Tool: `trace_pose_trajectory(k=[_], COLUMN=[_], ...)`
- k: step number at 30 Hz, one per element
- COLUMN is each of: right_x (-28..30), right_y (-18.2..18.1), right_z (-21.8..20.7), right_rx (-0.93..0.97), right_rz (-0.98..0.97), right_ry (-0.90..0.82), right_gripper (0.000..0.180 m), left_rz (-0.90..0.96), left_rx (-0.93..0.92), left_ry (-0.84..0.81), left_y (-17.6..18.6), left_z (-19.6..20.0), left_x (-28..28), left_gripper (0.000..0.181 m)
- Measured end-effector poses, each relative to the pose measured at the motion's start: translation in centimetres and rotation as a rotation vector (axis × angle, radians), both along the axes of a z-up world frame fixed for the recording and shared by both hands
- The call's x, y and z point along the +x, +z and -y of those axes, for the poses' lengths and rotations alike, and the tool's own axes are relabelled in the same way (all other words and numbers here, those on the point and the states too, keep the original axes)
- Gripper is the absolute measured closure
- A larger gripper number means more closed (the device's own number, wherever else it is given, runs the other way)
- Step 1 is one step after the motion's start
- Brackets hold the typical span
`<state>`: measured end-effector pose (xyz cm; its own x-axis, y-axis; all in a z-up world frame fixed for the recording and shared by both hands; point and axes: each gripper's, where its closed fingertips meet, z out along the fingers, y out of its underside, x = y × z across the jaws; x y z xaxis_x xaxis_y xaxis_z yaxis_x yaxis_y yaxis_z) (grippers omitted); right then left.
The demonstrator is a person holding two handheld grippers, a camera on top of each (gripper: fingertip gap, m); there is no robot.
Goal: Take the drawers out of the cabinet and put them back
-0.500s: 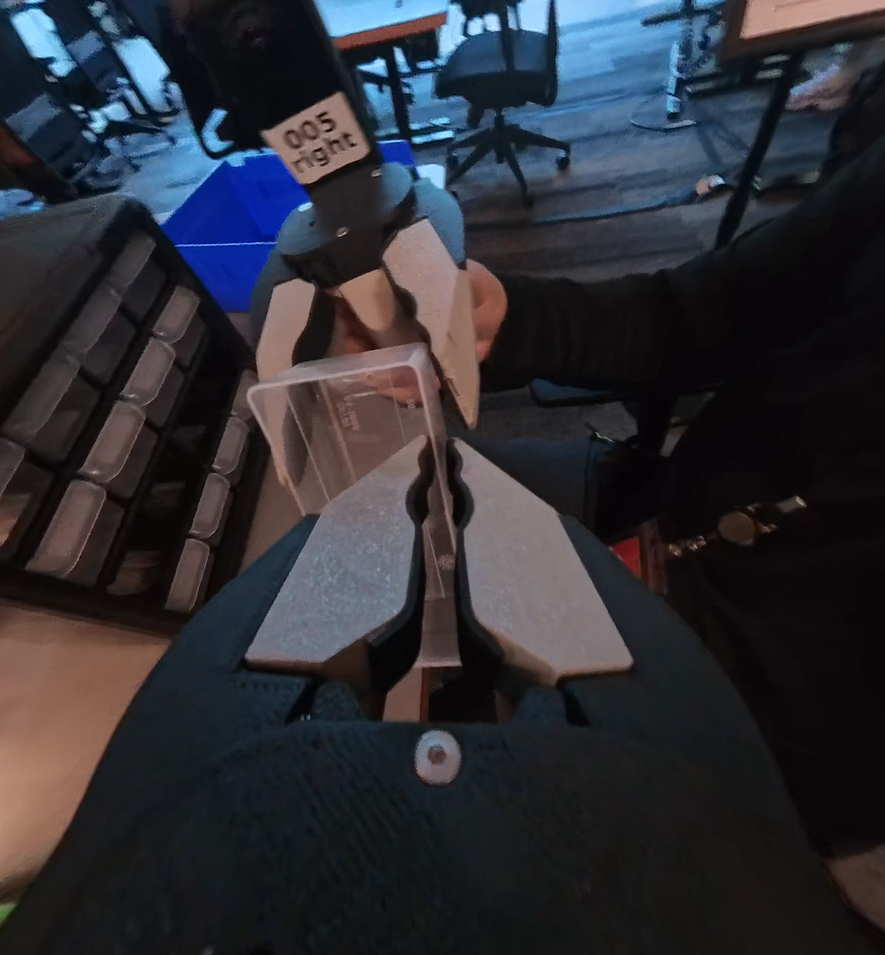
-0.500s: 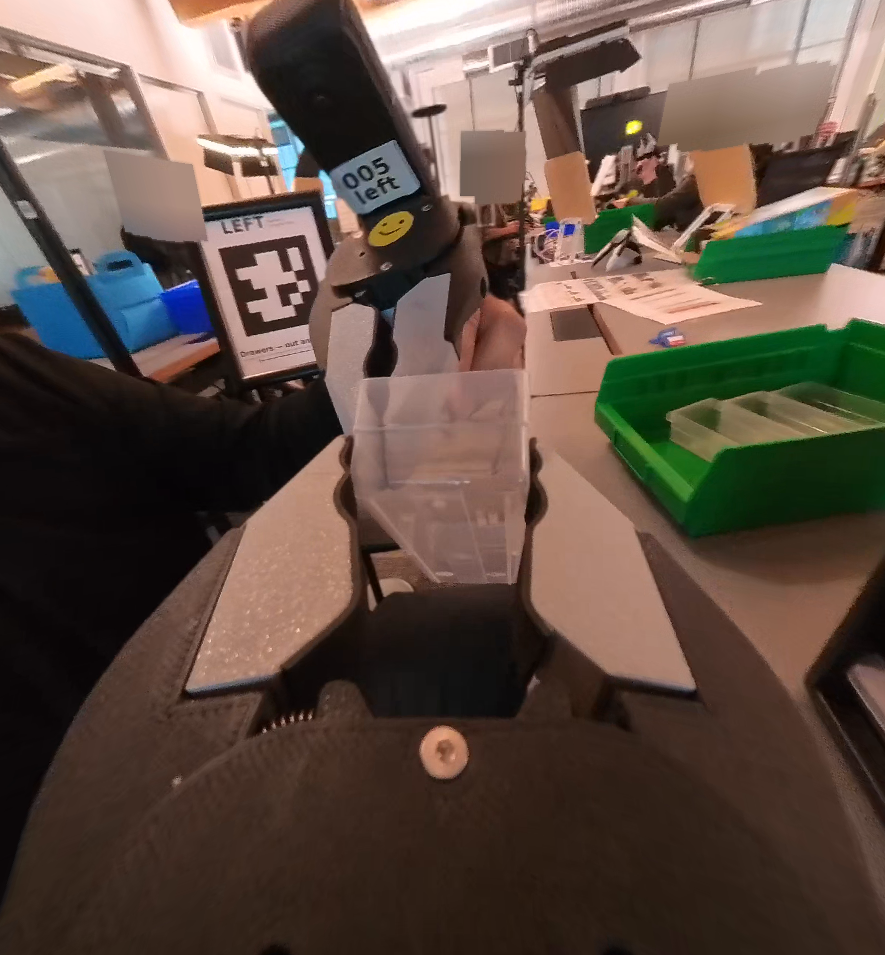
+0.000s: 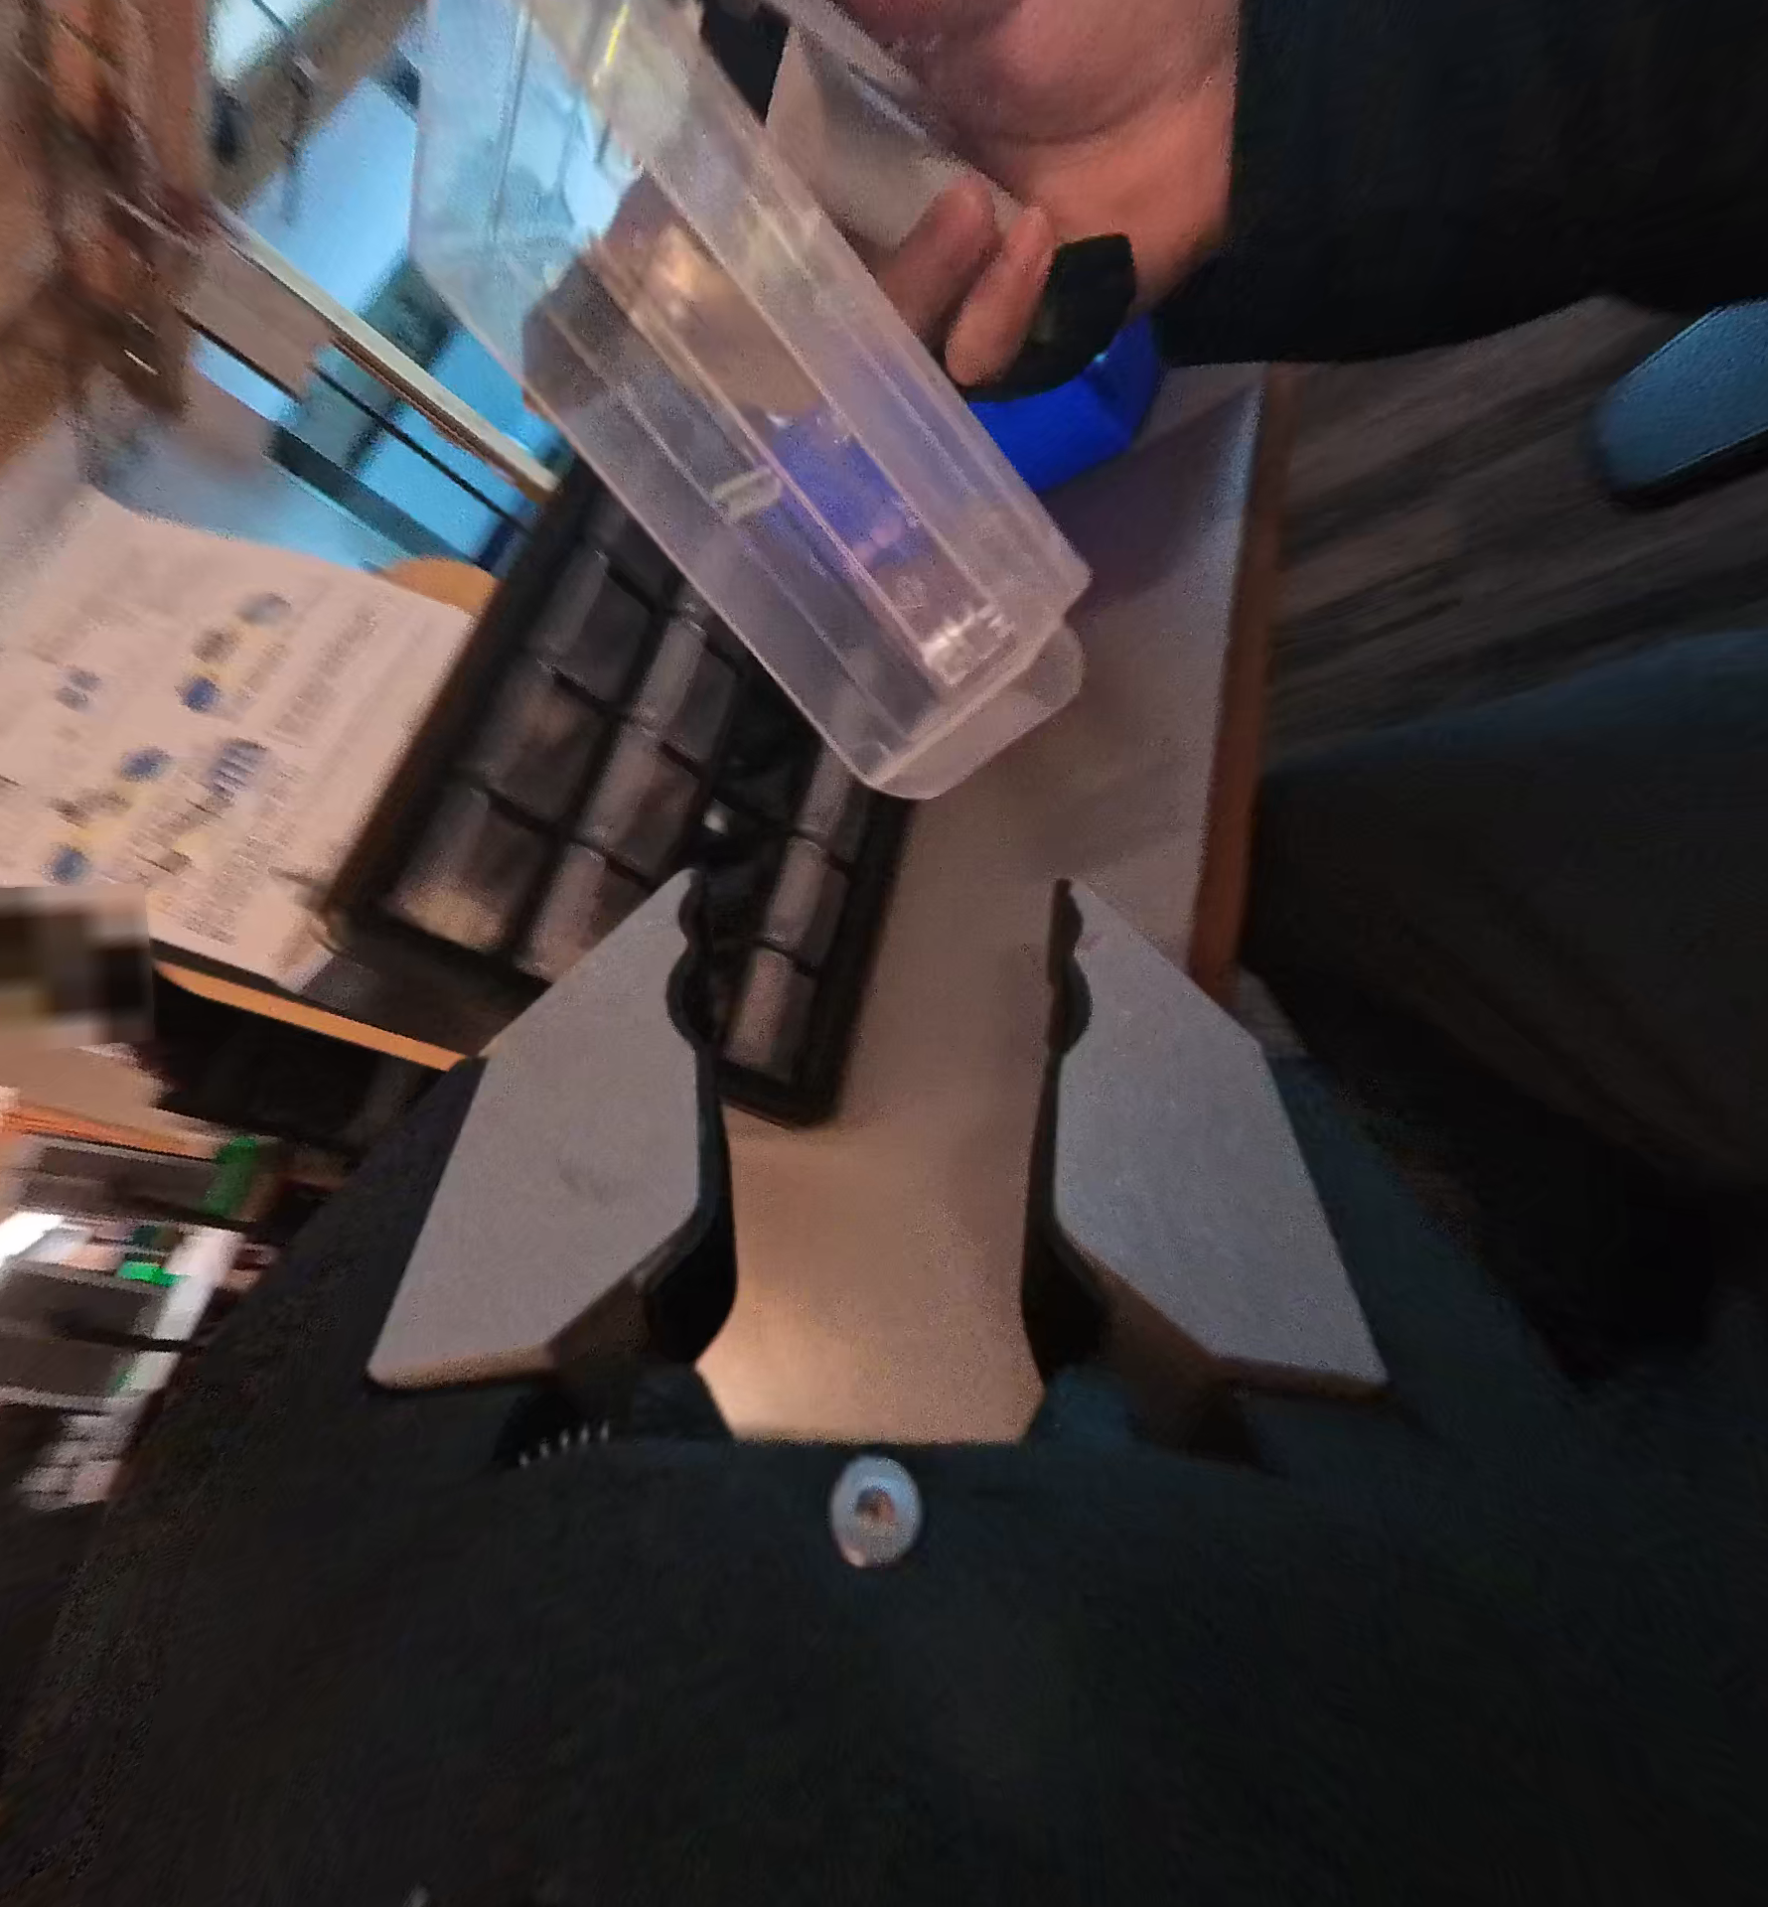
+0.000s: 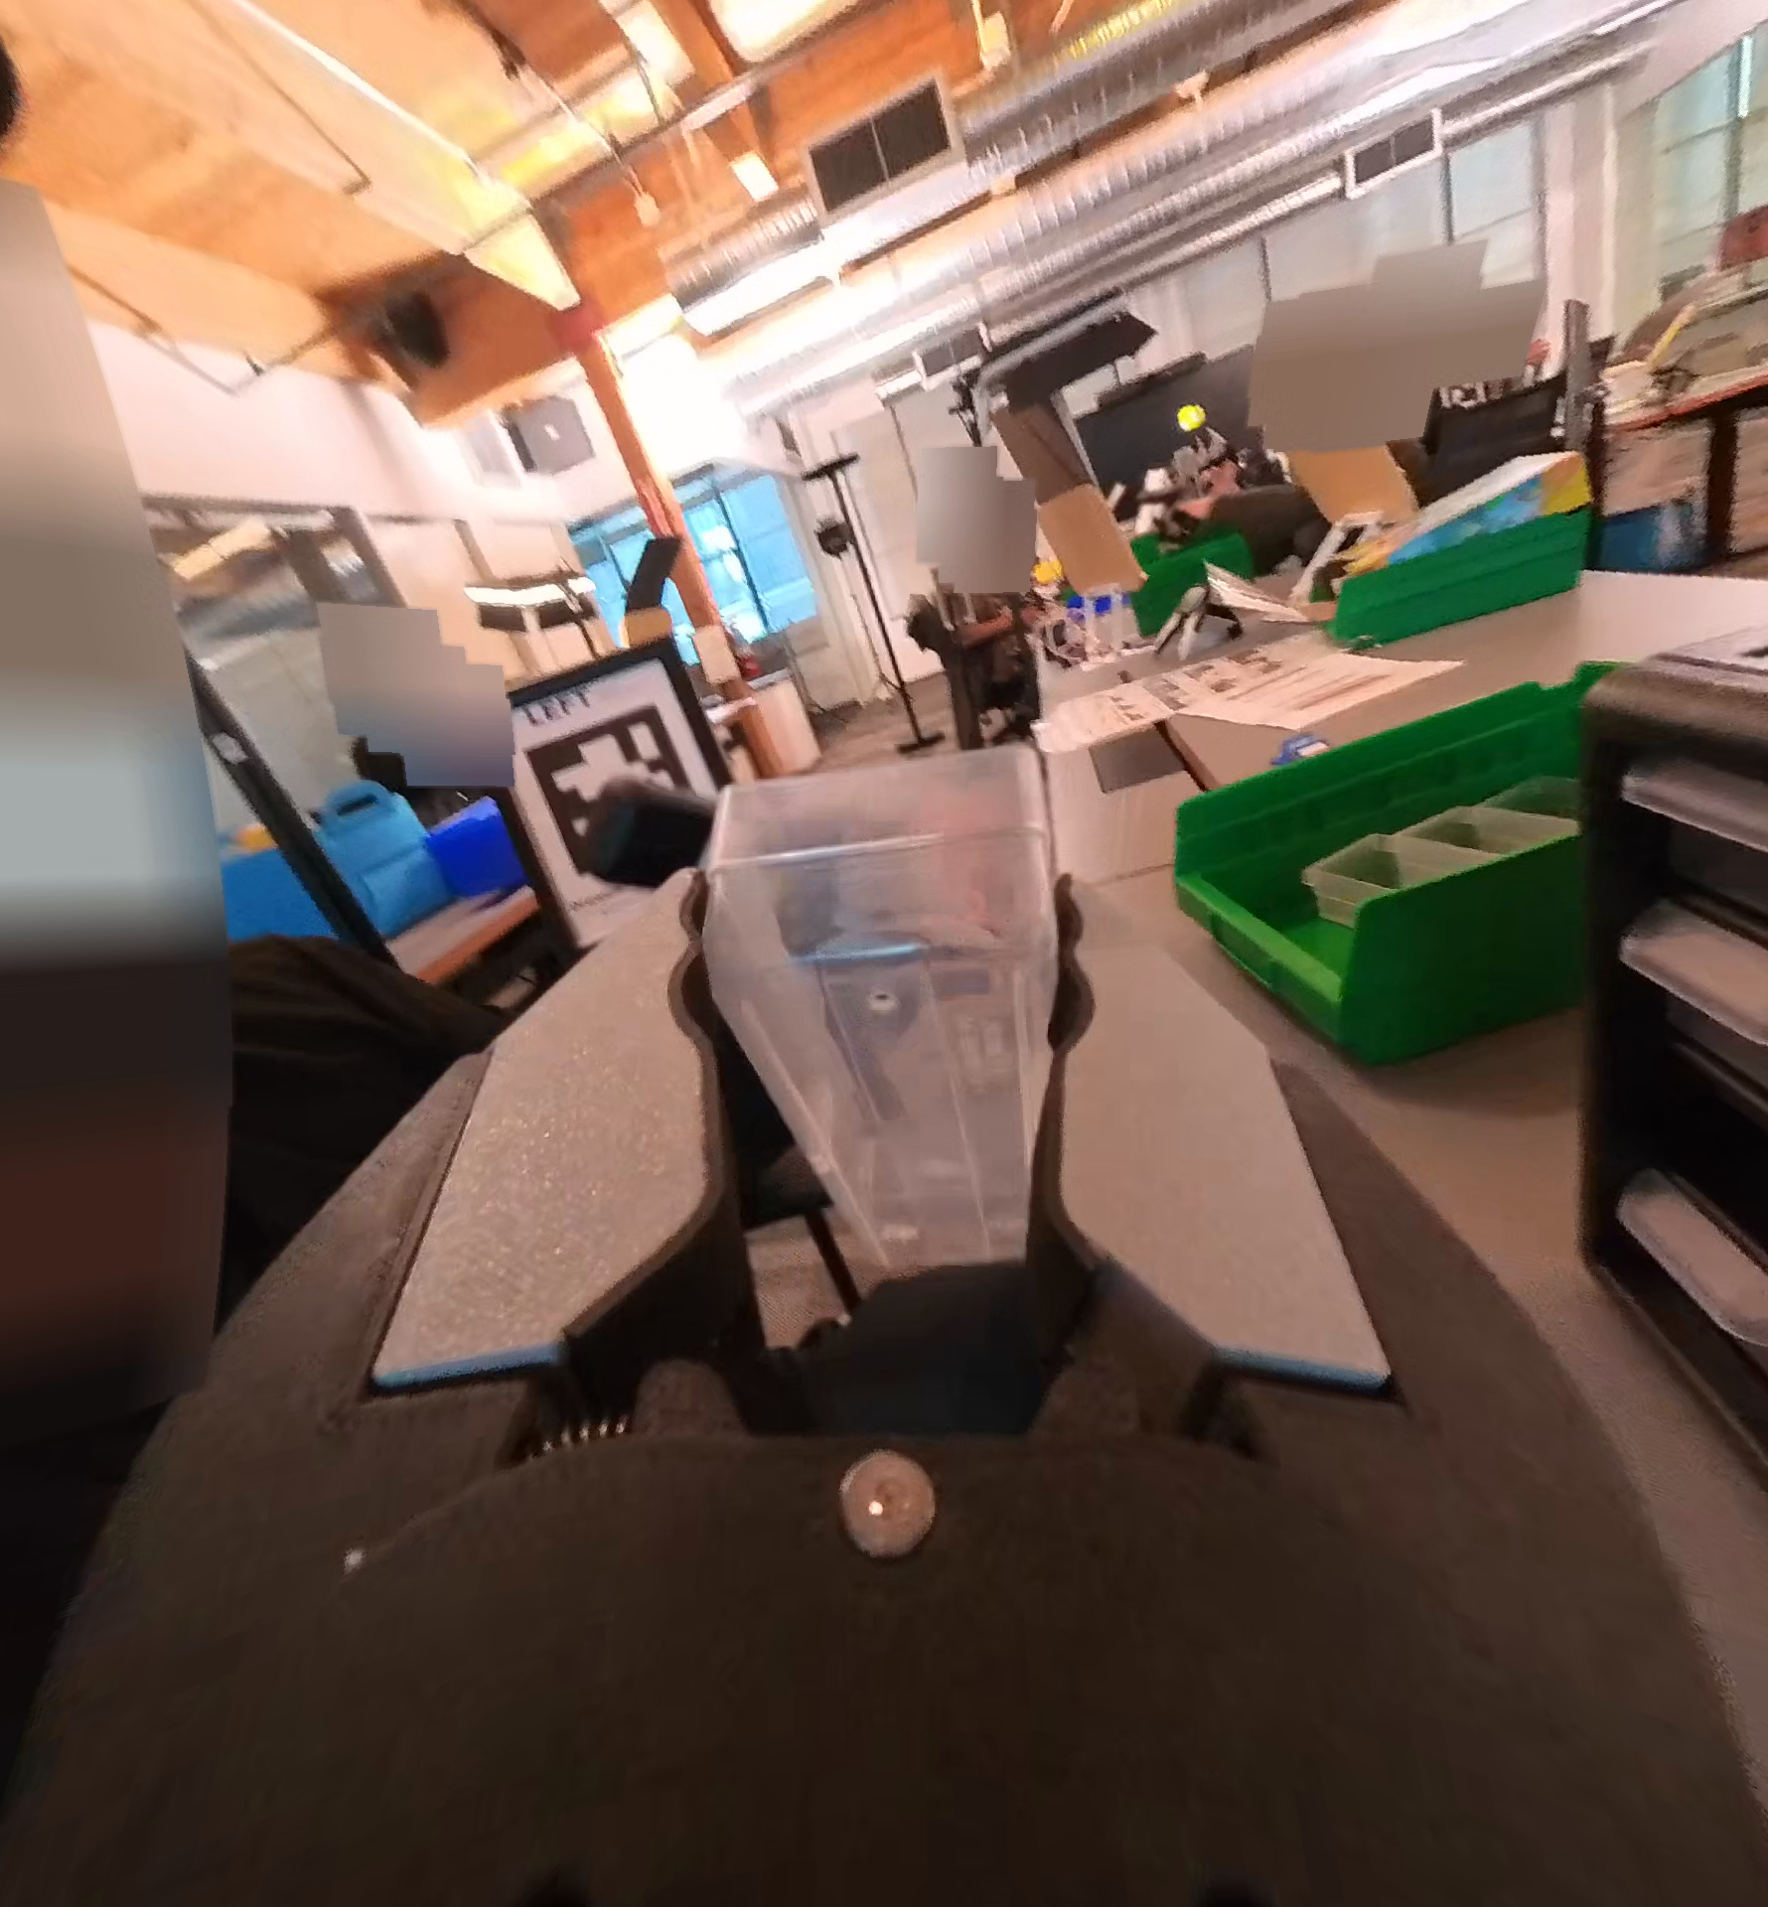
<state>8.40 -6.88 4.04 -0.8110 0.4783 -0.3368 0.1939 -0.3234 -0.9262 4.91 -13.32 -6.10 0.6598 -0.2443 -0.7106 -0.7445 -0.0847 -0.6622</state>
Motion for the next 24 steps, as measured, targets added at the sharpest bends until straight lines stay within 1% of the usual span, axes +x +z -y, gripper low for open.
trace_pose_trajectory(k=[2, 5, 6, 9, 11, 12, 13, 15, 17, 19, 20, 22, 24], right_x=[0.2, 0.4, 0.3, 0.0, 0.1, 0.2, 0.1, -0.1, -0.5, -1.2, -1.5, -2.1, -2.1], right_y=[0.2, 0.5, 0.6, -0.1, -0.3, -0.2, -0.4, -1.2, -2.0, -3.2, -3.9, -5.3, -6.6], right_z=[0.3, 0.9, 1.0, 1.7, 2.1, 2.2, 2.2, 2.0, 1.1, -0.6, -1.7, -4.5, -7.3], right_rx=[-0.064, -0.155, -0.173, -0.166, -0.187, -0.203, -0.200, -0.154, -0.108, -0.067, -0.043, 0.010, 0.108], right_rz=[0.012, 0.021, 0.024, 0.047, 0.059, 0.062, 0.072, 0.094, 0.113, 0.152, 0.182, 0.257, 0.311], right_ry=[0.056, 0.129, 0.140, 0.160, 0.200, 0.216, 0.223, 0.217, 0.174, 0.093, 0.043, -0.096, -0.257], right_gripper=[0.117, 0.117, 0.117, 0.117, 0.117, 0.117, 0.117, 0.117, 0.118, 0.120, 0.121, 0.132, 0.129], left_rz=[-0.086, -0.085, -0.115, -0.162, -0.182, -0.213, -0.245, -0.304, -0.280, -0.208, -0.200, -0.256, -0.243], left_rx=[0.051, 0.062, 0.056, 0.106, 0.123, 0.104, 0.084, 0.042, 0.009, -0.045, -0.059, -0.093, -0.186], left_ry=[-0.004, -0.082, -0.072, -0.042, -0.087, -0.112, -0.123, -0.103, -0.077, -0.068, -0.043, 0.037, 0.049], left_y=[0.0, -1.0, -1.4, -0.9, -0.4, -0.7, -1.0, -1.2, -1.1, -0.9, -0.6, 0.4, 1.3], left_z=[-1.0, -1.6, -1.8, -2.1, -1.6, -1.3, -1.1, -0.9, -0.9, -1.1, -1.4, -2.2, -2.7], left_x=[1.3, 4.4, 4.5, 4.2, 5.0, 5.3, 5.4, 4.9, 4.5, 4.5, 4.1, 2.3, 1.6], left_gripper=[0.123, 0.124, 0.121, 0.131, 0.141, 0.157, 0.163, 0.165, 0.165, 0.165, 0.165, 0.165, 0.165])
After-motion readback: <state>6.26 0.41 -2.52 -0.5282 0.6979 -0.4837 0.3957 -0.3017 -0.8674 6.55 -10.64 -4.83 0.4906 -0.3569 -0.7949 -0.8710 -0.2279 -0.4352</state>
